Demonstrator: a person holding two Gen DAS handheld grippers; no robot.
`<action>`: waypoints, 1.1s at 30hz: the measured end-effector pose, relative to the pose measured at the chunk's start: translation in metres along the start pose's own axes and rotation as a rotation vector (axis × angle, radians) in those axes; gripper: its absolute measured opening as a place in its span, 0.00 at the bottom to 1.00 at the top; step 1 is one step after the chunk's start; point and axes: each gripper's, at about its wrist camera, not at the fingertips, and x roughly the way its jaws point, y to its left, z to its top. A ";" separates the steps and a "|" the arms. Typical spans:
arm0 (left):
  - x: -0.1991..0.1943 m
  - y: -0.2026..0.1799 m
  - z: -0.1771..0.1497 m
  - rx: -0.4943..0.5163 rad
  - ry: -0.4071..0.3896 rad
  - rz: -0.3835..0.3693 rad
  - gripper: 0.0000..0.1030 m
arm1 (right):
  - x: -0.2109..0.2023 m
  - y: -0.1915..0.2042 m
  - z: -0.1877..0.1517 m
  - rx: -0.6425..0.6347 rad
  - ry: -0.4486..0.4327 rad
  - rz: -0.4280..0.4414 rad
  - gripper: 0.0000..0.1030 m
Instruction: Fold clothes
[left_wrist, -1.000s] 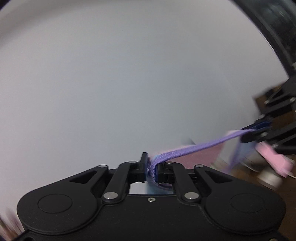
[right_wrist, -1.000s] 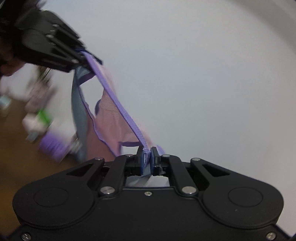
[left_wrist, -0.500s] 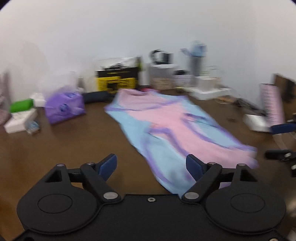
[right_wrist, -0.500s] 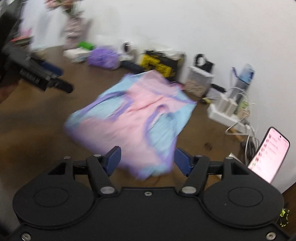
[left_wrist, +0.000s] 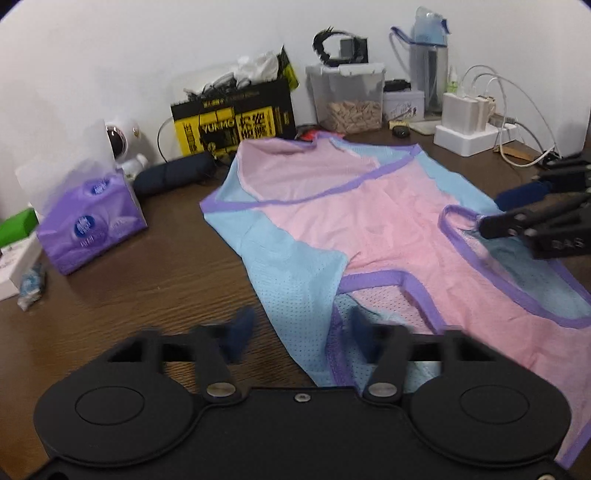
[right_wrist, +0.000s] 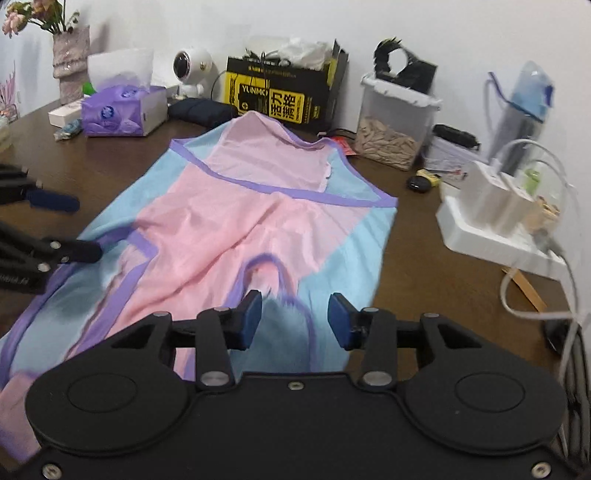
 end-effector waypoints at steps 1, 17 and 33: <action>0.001 0.007 0.000 -0.037 0.001 0.004 0.05 | 0.006 -0.001 0.002 0.000 0.006 0.005 0.23; -0.075 -0.014 -0.042 -0.073 -0.104 -0.141 0.58 | -0.068 -0.001 -0.056 0.133 -0.113 0.047 0.57; -0.151 -0.045 -0.130 -0.203 -0.101 -0.138 0.02 | -0.148 0.069 -0.099 -0.087 -0.110 0.239 0.04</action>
